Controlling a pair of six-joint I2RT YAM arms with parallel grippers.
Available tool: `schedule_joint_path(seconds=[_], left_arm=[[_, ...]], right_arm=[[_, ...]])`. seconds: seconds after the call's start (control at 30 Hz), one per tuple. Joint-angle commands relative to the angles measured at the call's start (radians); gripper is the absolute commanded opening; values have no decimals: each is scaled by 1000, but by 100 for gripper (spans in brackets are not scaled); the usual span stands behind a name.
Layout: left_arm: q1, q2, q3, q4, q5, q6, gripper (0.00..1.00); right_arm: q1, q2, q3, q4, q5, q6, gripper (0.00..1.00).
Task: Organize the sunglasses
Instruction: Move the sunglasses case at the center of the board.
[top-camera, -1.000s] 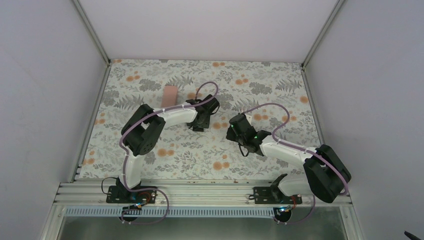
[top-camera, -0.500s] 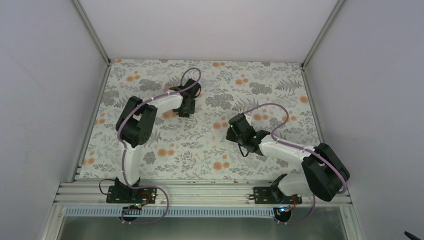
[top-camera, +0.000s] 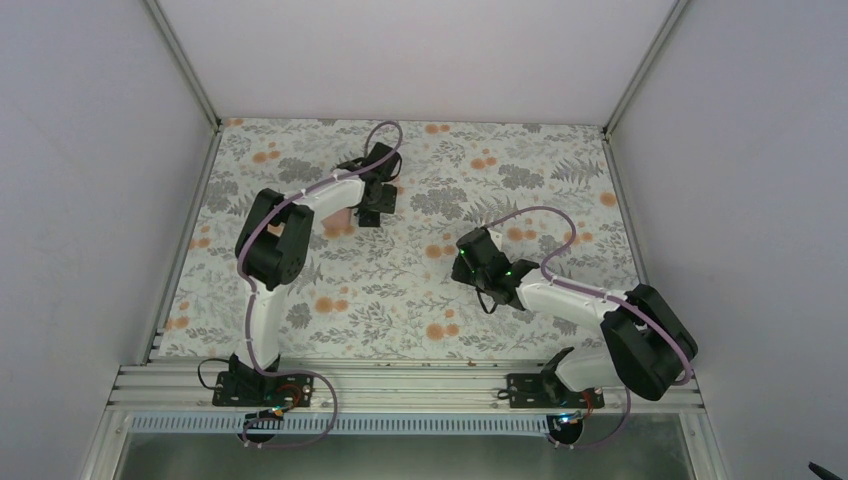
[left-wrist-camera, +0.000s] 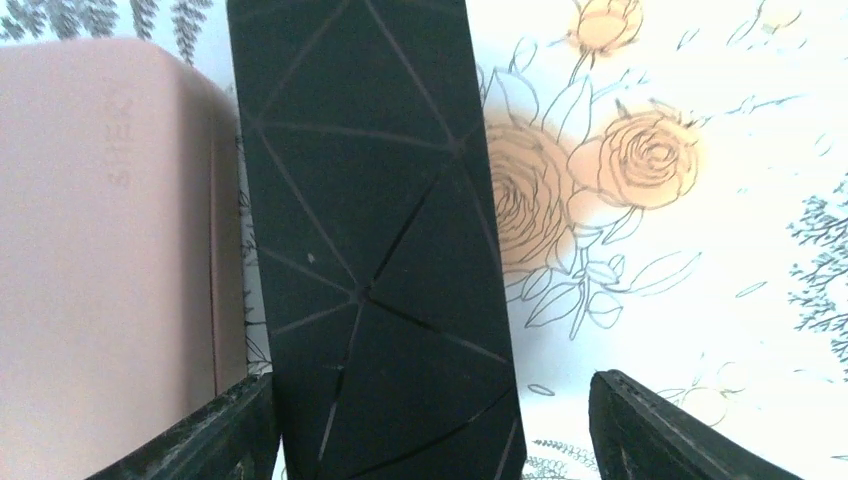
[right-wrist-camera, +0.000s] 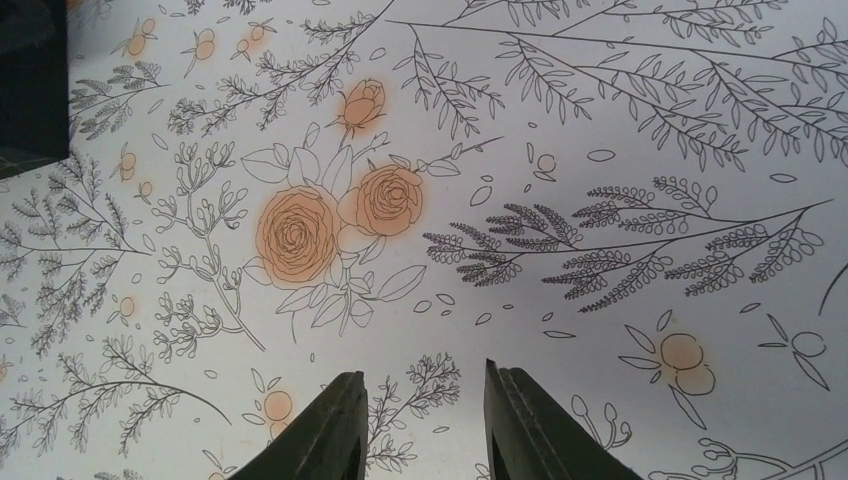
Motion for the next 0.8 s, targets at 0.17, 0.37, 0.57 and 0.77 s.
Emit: schedule_joint_path(seconds=[0.17,0.37,0.57,0.77], left_arm=[[2,-58,33,-10,-1,5,66],[2,-35,10,0,14,-5,51],[2,-26,-9,25,59,3,42],[2,-12,-45,23,52,-9,36]], right_arm=[[-7,14,26,17,-1,5,33],[-7,16,26,15,-2,4,33],[-7,27,28,23,-12,1,33],[-7,57,41,32,-34,-8,32]])
